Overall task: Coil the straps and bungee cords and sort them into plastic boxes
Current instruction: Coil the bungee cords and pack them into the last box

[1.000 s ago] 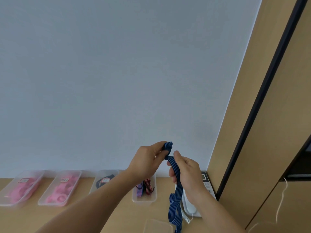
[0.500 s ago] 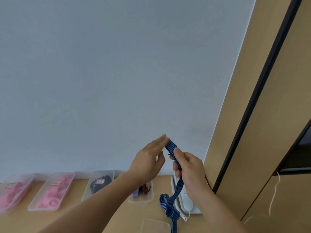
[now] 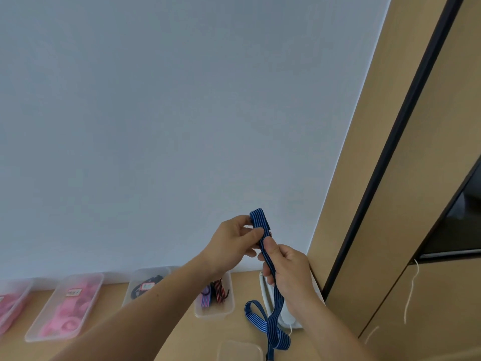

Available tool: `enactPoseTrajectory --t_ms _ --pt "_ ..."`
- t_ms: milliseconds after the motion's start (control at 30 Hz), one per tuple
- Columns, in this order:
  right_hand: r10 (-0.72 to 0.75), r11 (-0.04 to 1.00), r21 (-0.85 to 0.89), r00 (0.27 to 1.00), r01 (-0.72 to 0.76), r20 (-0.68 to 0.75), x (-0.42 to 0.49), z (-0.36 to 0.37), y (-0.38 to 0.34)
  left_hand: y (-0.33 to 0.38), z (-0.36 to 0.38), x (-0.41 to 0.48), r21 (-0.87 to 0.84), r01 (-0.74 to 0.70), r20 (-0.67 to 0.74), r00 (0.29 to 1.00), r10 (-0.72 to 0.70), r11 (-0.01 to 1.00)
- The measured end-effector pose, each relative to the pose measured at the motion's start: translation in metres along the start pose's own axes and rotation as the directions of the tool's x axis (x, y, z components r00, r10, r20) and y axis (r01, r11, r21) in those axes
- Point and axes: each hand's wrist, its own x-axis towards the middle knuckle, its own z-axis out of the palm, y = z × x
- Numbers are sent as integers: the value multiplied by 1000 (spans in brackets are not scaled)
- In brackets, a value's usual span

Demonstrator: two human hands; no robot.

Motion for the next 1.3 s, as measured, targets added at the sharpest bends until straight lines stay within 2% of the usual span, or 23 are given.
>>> enactPoseTrajectory --t_ms 67,100,167,233,300,400,700,733,767,800,833,867,900,933,967,1000,1067,1167,1300 --pt "47 999 -4 999 -47 13 -1 5 2 -3 -2 -1 232 -113 -65 989 132 966" --pt "62 998 11 998 -62 26 -2 6 2 -5 -5 -3 360 -168 -84 974 212 918" --pt "71 996 55 997 -73 39 -2 8 -2 -12 -12 -5 632 -290 -47 911 409 719" --pt "67 993 95 997 -70 35 -2 9 -9 -16 -18 -9 774 -427 101 812 574 468" --pt "53 993 99 998 -56 39 -2 11 -14 -20 -21 -11 790 -533 233 718 656 303" --pt "45 994 100 998 -48 33 -3 13 -18 -23 -26 -6 774 -606 316 622 717 184" --pt "-11 998 63 1000 12 -22 1 7 -13 -30 -25 10 796 -605 413 497 764 -37" --pt "-31 999 41 999 32 -18 3 6 -14 -30 -24 12 801 -598 400 513 760 -19" --pt "-49 999 18 999 50 -22 7 4 -16 -29 -21 14 813 -579 350 563 749 55" --pt "-66 998 3 997 66 -30 10 2 -19 -28 -18 14 811 -548 251 641 725 205" --pt "-83 997 -2 996 83 -35 13 -1 -20 -25 -15 14 754 -485 104 754 649 443" --pt "-99 995 -3 995 99 -35 17 -3 -22 -21 -11 15 603 -354 -33 885 465 715" --pt "-113 994 -6 993 113 -32 20 -6 -22 -16 -8 18 364 -165 -104 971 216 917" --pt "-125 992 -13 992 125 -29 22 -8 -22 -10 -5 20 119 6 -91 996 5 993" --pt "-136 991 -20 990 135 -23 25 -9 -21 -6 -1 23 -53 115 -37 992 -117 992" --pt "-144 989 -23 989 144 -14 27 -11 -19 -3 3 25 -148 164 18 986 -163 975" --pt "-145 989 -18 989 145 9 31 -13 -16 2 9 25 -224 160 73 986 -147 962" --pt "-111 994 -18 993 111 42 37 -17 -11 2 13 24 -244 126 31 992 -122 962" --pt "-36 999 -35 998 38 58 43 -20 0 2 15 30 -122 46 -61 997 -53 991"
